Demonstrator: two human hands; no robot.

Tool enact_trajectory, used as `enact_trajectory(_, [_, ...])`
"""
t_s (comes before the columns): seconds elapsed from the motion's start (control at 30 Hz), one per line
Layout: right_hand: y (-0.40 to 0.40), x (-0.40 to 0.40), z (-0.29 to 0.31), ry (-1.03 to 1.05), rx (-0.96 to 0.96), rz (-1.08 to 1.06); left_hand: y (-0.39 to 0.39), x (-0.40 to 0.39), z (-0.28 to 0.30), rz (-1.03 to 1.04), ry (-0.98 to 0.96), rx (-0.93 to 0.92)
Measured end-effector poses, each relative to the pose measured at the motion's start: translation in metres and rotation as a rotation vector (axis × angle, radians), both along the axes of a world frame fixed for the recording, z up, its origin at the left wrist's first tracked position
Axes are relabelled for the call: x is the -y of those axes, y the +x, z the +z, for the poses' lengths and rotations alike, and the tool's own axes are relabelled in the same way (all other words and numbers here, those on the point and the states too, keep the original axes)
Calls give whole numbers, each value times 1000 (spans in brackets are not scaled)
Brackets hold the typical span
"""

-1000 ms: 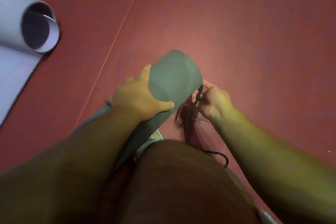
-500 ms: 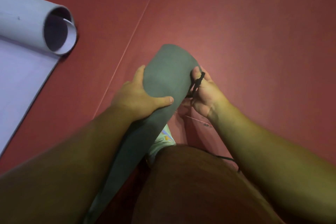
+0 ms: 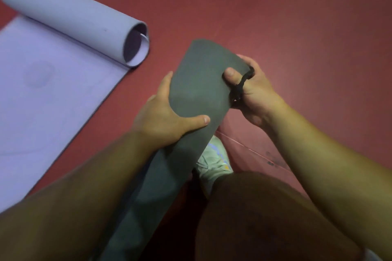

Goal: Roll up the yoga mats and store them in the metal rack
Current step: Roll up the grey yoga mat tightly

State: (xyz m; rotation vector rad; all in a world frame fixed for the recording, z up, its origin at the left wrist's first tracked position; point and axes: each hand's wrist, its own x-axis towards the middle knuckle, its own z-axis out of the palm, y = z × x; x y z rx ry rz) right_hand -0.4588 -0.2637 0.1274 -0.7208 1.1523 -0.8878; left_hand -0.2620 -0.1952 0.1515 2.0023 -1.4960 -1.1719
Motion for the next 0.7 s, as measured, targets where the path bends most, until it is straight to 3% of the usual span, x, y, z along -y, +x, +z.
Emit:
enact_trajectory(0.17, [73, -13, 102, -215, -2, 204, 60, -53, 84, 155, -199, -60])
enact_trajectory(0.47, [222, -122, 263, -719, -100, 624, 135, -189, 213, 720, -680, -162])
enact_trajectory(0.6, [263, -179, 307, -966, -173, 699, 156, -242, 251, 937, -905, -169])
enact_trajectory(0.7, [277, -229, 305, -1045, -210, 690, 164, -271, 266, 1059, -1017, -93])
